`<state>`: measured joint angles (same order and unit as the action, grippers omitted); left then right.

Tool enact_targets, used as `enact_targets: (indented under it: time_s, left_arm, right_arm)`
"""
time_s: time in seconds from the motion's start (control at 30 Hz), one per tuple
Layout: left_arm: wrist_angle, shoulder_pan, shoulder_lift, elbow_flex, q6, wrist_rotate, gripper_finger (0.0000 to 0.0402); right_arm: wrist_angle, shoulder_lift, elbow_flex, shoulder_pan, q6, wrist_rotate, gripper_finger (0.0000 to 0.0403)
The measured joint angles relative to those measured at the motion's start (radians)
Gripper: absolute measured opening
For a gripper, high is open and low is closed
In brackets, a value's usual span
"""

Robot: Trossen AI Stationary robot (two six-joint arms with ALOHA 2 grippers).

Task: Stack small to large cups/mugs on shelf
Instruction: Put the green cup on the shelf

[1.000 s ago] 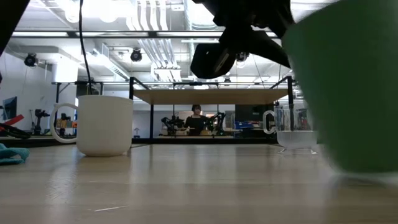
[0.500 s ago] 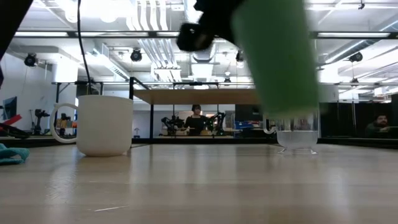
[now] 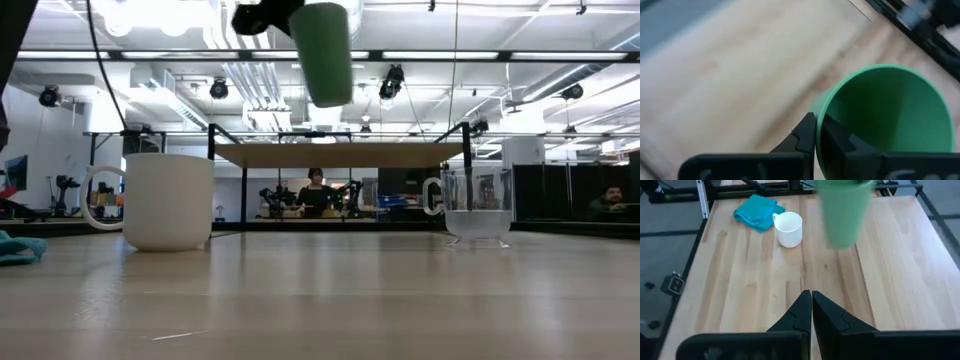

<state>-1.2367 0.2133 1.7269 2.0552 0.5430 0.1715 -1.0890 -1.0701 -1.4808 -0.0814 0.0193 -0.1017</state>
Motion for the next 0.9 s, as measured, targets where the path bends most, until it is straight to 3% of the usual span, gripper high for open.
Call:
enact_targets:
  time_s: [0.4,0.7,0.9]
  left_arm:
    - [-0.119,0.243,-0.020,0.000,-0.134,-0.002,0.0000]
    - [-0.162,0.330,-0.016,0.000,-0.239,-0.039,0.0000]
    - [-0.205,0.353,-0.016,0.000,-0.290,-0.067,0.0000]
  right_arm:
    - [0.030,-0.067,0.003,0.000,0.120,0.002,0.0009]
    - [0.030,-0.161,0.003,0.000,0.087,0.213,0.0009]
    - [0.030,-0.227,0.004,0.000,0.054,0.227,0.0009]
